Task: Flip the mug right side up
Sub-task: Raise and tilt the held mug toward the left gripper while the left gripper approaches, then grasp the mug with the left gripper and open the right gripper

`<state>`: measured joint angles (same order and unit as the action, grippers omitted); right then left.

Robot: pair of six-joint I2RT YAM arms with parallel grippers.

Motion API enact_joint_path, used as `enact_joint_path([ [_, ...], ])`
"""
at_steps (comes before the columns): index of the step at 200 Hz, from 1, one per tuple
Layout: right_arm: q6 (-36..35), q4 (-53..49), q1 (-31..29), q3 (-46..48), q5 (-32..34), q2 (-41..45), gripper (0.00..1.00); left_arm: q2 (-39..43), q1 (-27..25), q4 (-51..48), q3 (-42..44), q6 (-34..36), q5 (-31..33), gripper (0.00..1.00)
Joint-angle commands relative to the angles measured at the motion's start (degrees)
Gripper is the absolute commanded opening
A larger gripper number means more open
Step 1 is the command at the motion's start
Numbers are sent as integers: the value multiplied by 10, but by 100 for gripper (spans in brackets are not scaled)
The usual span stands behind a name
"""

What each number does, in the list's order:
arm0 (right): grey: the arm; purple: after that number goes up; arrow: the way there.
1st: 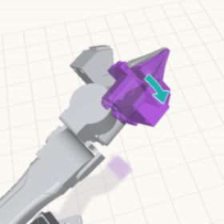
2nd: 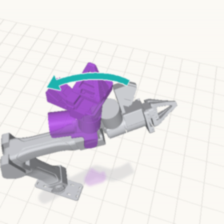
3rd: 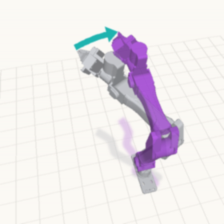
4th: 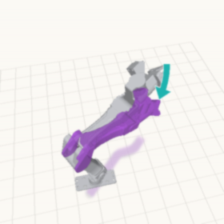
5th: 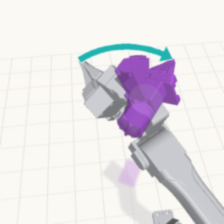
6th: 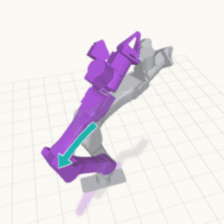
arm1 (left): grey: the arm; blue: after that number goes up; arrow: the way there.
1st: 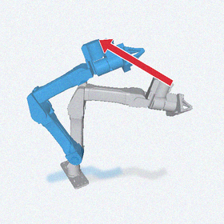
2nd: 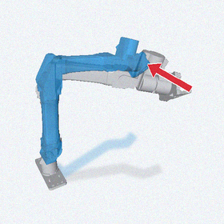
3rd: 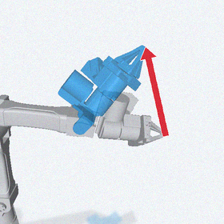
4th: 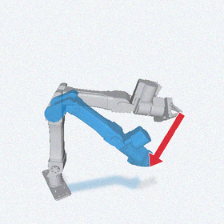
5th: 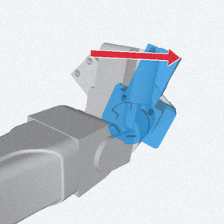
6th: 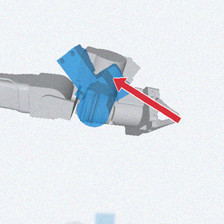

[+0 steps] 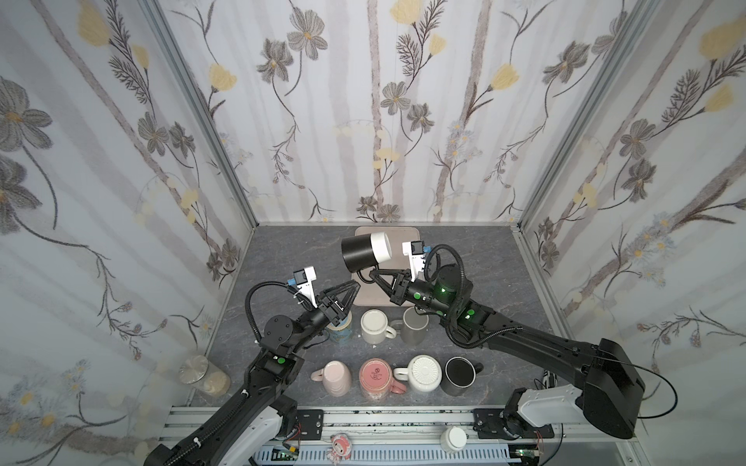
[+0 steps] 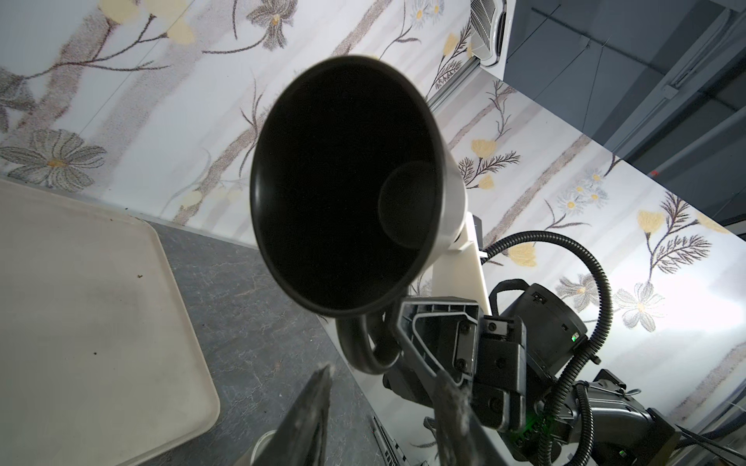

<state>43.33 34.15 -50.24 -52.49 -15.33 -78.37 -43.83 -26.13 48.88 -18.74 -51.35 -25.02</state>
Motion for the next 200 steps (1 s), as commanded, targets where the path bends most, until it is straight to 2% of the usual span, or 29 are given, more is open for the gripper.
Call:
enact_joint_path([
  [1, 29, 117, -5, -6, -30, -6, 0, 3, -2, 43, -1, 9, 7, 41],
  [52, 53, 152, -26, 2, -15, -14, 0, -9, -5, 50, -3, 6, 22, 41],
  [104, 61, 162, -48, 5, 13, -29, 0, -1, -7, 65, -3, 4, 40, 34],
  [143, 67, 164, -54, 5, 17, -41, 0, -9, -9, 74, -8, 3, 41, 21],
  [180, 66, 155, -54, 6, 20, -43, 0, -18, -9, 47, -18, 10, 54, 0],
  [200, 57, 131, -53, 8, 31, -36, 2, -19, -10, 0, -37, 25, 70, 0],
])
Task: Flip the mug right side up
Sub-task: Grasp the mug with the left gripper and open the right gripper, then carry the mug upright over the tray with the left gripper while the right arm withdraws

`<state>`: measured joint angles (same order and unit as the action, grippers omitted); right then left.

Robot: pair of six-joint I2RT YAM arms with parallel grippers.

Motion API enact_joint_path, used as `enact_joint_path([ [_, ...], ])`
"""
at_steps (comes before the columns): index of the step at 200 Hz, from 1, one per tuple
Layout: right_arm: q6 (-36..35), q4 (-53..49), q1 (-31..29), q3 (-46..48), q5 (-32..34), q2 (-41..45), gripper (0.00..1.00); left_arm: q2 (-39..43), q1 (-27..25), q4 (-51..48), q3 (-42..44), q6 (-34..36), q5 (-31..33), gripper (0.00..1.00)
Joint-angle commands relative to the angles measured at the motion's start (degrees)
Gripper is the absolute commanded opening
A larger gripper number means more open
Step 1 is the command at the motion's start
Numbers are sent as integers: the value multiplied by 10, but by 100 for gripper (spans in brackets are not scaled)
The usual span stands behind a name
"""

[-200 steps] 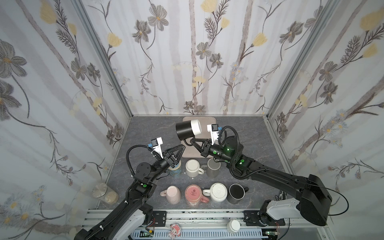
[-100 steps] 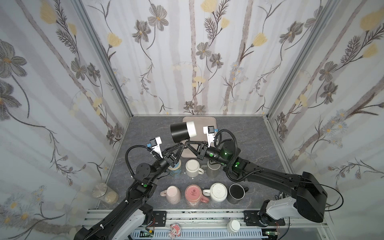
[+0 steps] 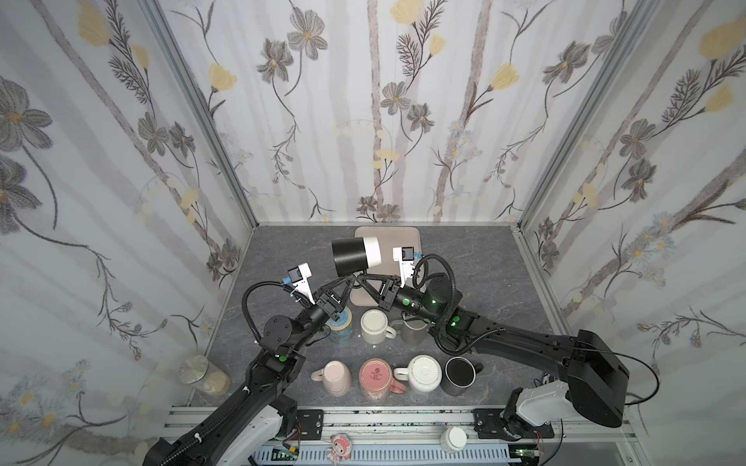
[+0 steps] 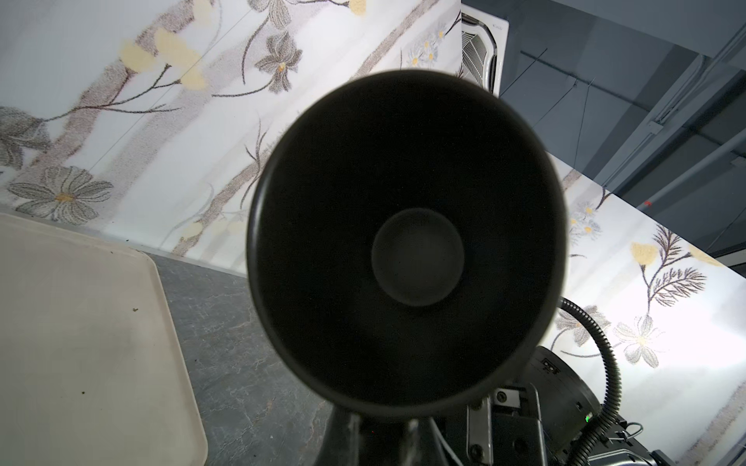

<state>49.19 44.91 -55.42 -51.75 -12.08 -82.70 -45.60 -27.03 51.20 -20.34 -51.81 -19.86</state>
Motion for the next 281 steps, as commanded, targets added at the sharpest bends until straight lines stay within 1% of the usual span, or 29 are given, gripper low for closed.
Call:
enact_joint_path([
  [1, -3, 22, -1, 1, 0, 8, 3, -2, -1, -26, -22, 30, 19, 0],
  [10, -13, 6, 0, 1, 5, 13, 13, -3, -1, -50, -31, 40, 29, 0],
  [11, -15, 2, 1, 1, 7, 14, 15, -3, -1, -53, -33, 42, 30, 0],
  [12, -15, 2, 1, 1, 7, 14, 15, -2, -1, -57, -34, 43, 31, 0],
  [18, -20, -10, 3, 3, 12, 20, 23, -3, -1, -77, -42, 51, 40, 0],
  [22, -24, -17, 4, 4, 16, 24, 31, -4, -1, -91, -48, 57, 45, 0],
  [32, -34, -40, 9, 12, 32, 36, 44, -7, -2, -121, -63, 72, 57, 0],
  [47, -40, -62, 20, 32, 55, 58, 57, -16, -3, -156, -85, 93, 71, 0],
  [70, -45, -104, 47, 64, 86, 97, 60, -44, -5, -226, -133, 131, 105, 0],
  [85, -45, -138, 71, 81, 106, 127, 61, -83, -7, -288, -180, 165, 132, 0],
  [88, -45, -143, 77, 100, 109, 135, 61, -91, -8, -303, -195, 171, 139, 0],
  [94, -45, -153, 80, 113, 113, 147, 61, -117, -10, -331, -221, 185, 154, 0],
  [95, -45, -155, 95, 117, 115, 150, 61, -121, -10, -337, -225, 187, 156, 0],
  [105, -43, -170, 114, 134, 122, 169, 61, -162, -14, -383, -265, 209, 183, 0],
  [128, -45, -207, 140, 168, 143, 212, 62, -277, -20, -470, -365, 257, 247, 0],
  [151, -50, -232, 158, 190, 149, 240, 62, -394, -22, -521, -460, 292, 302, 0],
  [165, -53, -246, 166, 196, 146, 249, 62, -470, -22, -554, -529, 312, 324, 0],
  [185, -58, -259, 176, 202, 143, 258, 63, -574, -22, -602, -639, 332, 343, 0],
  [217, -59, -272, 194, 212, 130, 270, 63, -720, -17, -681, -803, 354, 374, 0],
  [260, -62, -288, 216, 226, 121, 288, 63, -876, -1, -786, -1003, 364, 388, 0],
  [281, -62, -292, 227, 232, 114, 297, 64, -935, 6, -834, -1086, 362, 398, 0],
])
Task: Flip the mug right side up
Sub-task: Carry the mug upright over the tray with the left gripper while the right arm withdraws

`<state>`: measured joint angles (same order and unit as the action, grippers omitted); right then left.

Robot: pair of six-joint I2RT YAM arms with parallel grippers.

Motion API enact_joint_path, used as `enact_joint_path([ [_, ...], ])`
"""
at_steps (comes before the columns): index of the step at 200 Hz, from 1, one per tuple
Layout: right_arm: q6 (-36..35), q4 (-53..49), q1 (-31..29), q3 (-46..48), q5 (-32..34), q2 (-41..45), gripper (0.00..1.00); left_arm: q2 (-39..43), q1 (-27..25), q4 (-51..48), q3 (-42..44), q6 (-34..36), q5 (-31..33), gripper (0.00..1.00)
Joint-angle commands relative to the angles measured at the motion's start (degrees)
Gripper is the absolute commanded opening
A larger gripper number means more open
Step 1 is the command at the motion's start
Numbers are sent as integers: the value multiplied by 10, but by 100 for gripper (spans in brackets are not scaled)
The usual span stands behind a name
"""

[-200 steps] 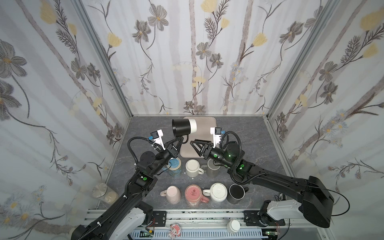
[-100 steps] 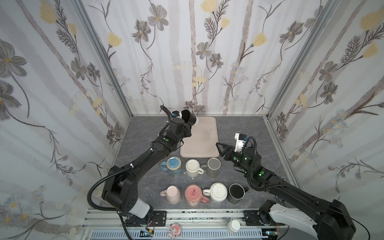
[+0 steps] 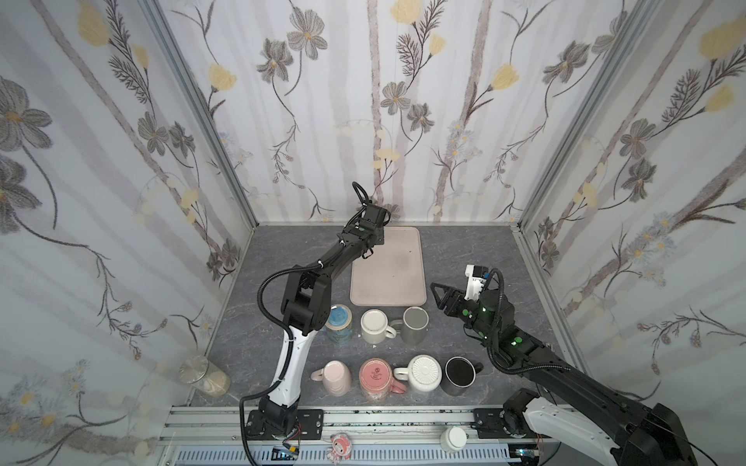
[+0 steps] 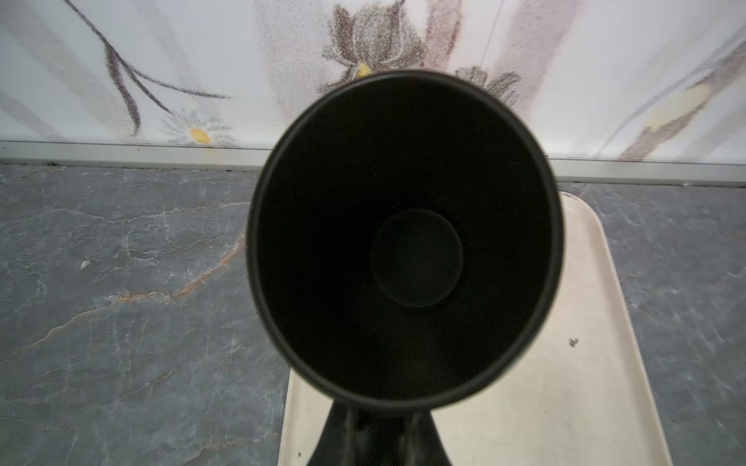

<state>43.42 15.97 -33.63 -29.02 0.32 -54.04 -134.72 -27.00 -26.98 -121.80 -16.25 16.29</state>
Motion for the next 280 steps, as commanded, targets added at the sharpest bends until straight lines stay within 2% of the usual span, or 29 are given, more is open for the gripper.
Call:
enact_joint_path([
  [1, -4, -3, 9, 5, -10, 11, 64, -47, 6, -54, -75, 7, 37, 0],
  [48, -5, -10, 26, 15, -14, 27, 64, -121, 16, -119, -186, 5, 48, 0],
  [108, -3, -1, 33, 20, -25, 19, 64, -127, 20, -124, -184, 2, 55, 0],
  [138, -2, -1, 33, 22, -26, 17, 64, -132, 20, -118, -183, 7, 32, 0],
  [165, 0, -3, 35, 23, -27, 17, 65, -135, 20, -114, -182, 8, 27, 22],
  [201, 1, -4, 37, 22, -31, 16, 65, -132, 20, -107, -179, 10, 21, 41],
  [233, 1, -11, 37, 20, -33, 18, 67, -94, 20, -79, -143, 1, 11, 49],
  [280, -9, -21, 39, 19, -42, 19, 72, 84, 19, 58, 46, -28, -34, 61],
])
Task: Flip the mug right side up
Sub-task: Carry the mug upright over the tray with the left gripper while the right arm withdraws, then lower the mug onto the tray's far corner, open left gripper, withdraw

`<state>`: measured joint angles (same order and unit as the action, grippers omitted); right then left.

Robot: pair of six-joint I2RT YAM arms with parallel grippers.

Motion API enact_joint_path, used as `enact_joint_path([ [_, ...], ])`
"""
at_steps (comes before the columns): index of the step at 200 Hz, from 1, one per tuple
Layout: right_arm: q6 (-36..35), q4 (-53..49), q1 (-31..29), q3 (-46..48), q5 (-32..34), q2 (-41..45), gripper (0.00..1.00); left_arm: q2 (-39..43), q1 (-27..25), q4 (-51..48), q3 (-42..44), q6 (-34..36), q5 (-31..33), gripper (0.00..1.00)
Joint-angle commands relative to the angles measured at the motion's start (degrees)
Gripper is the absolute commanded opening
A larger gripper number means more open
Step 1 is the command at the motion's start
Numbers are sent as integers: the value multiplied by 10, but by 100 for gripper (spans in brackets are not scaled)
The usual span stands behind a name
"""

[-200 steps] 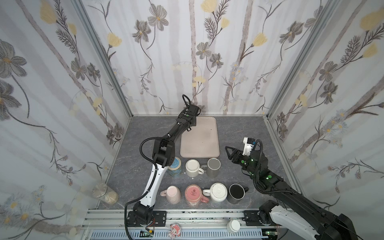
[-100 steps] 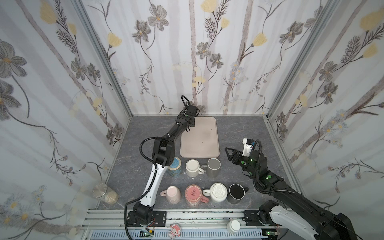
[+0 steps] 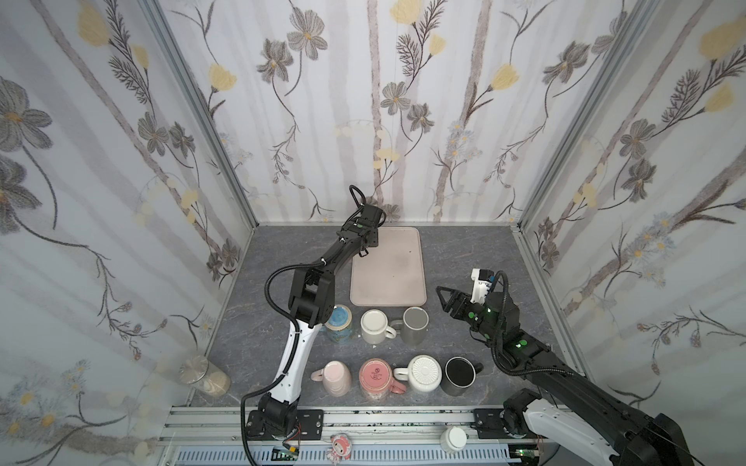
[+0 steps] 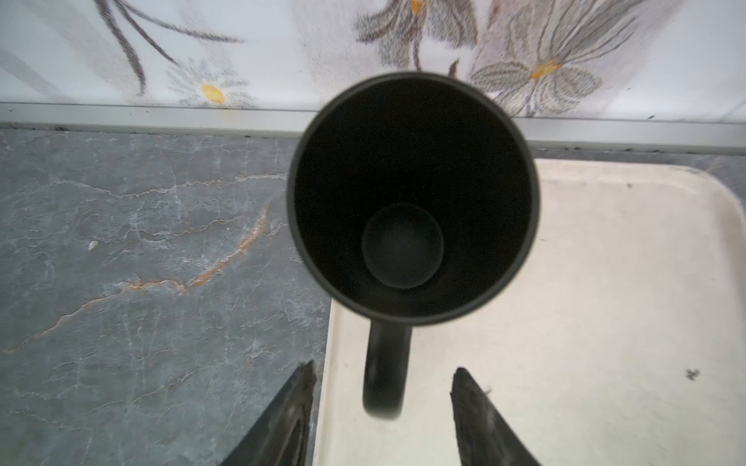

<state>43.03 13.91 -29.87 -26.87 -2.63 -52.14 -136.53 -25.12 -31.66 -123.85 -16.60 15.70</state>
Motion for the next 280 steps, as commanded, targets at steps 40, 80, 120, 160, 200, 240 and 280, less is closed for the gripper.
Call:
enact_joint_path([
  [40, -14, -5, 2, -5, -26, -14, 73, 272, -7, 216, 250, -62, -87, 70],
  [80, -27, -18, 0, -15, -41, -34, 74, 422, -22, 312, 436, -106, -139, 83],
  [120, -52, -46, -1, -32, -42, -40, 75, 554, -41, 384, 582, -149, -172, 100],
  [160, -83, -86, -3, -53, -37, -31, 75, 690, -48, 437, 712, -182, -185, 100],
  [200, -100, -129, -6, -65, -42, -26, 75, 790, -50, 460, 824, -211, -201, 100],
  [240, -135, -204, -24, -94, -61, -36, 74, 875, -51, 476, 898, -218, -227, 100],
  [280, -166, -297, -98, -122, -2, -46, 74, 943, -51, 478, 954, -232, -201, 100],
])
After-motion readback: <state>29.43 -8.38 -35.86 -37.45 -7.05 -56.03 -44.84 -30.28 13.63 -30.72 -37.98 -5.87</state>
